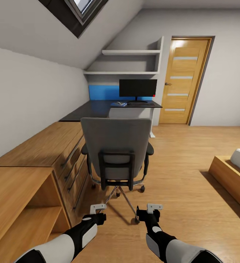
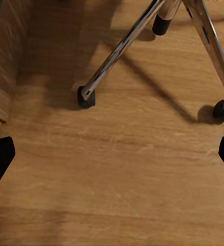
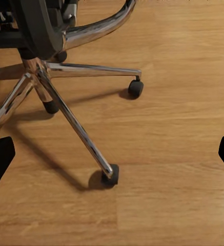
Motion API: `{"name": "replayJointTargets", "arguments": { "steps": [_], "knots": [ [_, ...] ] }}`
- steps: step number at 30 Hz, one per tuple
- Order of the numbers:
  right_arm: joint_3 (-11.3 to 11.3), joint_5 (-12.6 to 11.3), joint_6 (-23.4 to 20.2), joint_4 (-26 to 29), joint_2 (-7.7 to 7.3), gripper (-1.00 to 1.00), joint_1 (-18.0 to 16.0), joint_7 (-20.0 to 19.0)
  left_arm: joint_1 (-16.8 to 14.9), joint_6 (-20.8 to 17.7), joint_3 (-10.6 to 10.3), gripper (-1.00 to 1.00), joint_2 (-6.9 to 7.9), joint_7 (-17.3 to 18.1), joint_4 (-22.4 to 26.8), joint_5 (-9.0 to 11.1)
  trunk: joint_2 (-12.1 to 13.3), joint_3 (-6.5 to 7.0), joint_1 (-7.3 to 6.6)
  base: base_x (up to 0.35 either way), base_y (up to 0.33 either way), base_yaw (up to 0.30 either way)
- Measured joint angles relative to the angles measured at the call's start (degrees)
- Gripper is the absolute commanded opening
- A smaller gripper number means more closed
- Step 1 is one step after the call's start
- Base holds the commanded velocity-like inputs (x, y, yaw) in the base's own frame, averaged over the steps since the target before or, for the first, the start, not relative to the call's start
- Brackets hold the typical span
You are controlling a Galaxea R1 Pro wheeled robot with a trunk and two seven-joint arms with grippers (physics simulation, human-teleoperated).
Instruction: In the bedroom, organize the workspace by keeping the computer under the desk, ensuring the monitor is on the desk, placing the keyboard on the desk next to the monitor, placing the mouse on the desk next to the keyboard, moving the folder from the swivel chair onto the desk next to the mouse, stacking the notebook on top of the folder with the pen on top of the notebook, and positioning the swivel chair next to the desk.
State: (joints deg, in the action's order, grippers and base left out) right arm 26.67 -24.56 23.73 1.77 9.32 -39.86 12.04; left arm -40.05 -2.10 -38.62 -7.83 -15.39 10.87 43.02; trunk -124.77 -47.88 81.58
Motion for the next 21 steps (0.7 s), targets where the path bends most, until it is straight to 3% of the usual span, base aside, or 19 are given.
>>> {"name": "replayJointTargets", "arguments": {
  "steps": [7,14,21],
  "knots": [
    [0.1,0.1,0.0,0.0,0.12,1.0,0.0,-0.1,0.0,0.1,0.0,1.0,0.17,0.0,-0.6,0.0,0.0,0.0,0.0,0.012,0.0,0.0],
    [0.1,0.1,0.0,-0.1,0.15,1.0,0.0,-0.1,0.0,1.9,-0.2,1.0,0.13,0.0,-1.0,-0.2,0.0,0.0,-0.03,0.211,0.0,0.0],
    [0.1,0.4,0.0,-0.1,0.45,1.0,0.1,-0.8,0.0,2.4,-0.2,1.0,0.09,0.0,-1.1,-0.2,0.0,0.0,0.0,0.073,0.0,0.0]
  ]
}}
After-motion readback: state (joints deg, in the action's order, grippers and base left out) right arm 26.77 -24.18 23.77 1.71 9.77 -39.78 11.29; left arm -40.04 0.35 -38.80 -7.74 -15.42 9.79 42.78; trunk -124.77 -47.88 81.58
